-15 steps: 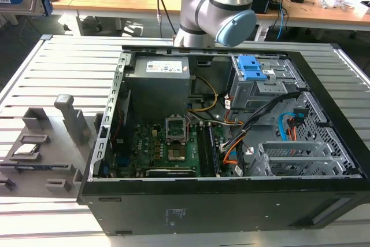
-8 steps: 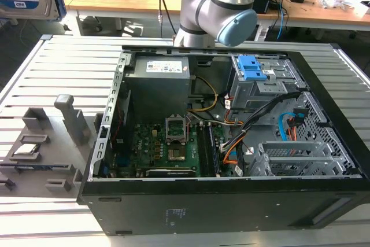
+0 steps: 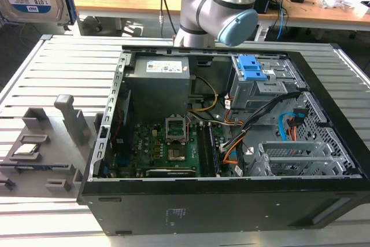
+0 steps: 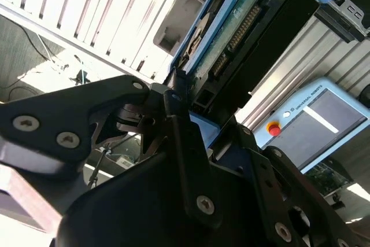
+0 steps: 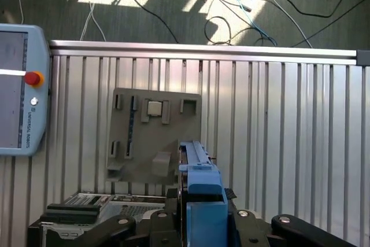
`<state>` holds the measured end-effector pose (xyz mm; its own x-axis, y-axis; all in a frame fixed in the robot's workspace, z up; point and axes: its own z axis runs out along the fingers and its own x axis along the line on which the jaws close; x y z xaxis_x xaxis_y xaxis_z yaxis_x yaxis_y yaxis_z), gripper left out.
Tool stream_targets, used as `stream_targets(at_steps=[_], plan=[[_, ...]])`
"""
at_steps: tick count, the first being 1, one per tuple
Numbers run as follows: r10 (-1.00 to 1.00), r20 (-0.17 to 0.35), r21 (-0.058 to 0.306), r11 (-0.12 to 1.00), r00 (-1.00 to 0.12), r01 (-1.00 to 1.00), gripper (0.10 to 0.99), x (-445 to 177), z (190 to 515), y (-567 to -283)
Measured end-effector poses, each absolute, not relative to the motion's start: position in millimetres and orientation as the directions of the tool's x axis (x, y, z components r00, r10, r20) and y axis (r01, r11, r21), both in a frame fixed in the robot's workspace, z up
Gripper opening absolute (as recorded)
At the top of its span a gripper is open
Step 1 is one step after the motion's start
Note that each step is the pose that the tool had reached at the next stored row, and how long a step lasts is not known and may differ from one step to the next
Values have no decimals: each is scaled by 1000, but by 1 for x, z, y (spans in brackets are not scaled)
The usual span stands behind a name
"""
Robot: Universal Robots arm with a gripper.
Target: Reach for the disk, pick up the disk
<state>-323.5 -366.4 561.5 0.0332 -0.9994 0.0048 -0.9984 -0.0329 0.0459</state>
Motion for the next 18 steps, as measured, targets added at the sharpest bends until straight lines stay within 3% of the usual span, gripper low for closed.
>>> stream_targets(at_steps=[18], plan=[[-999, 5, 52, -33, 33, -998, 369, -280, 521, -366]])
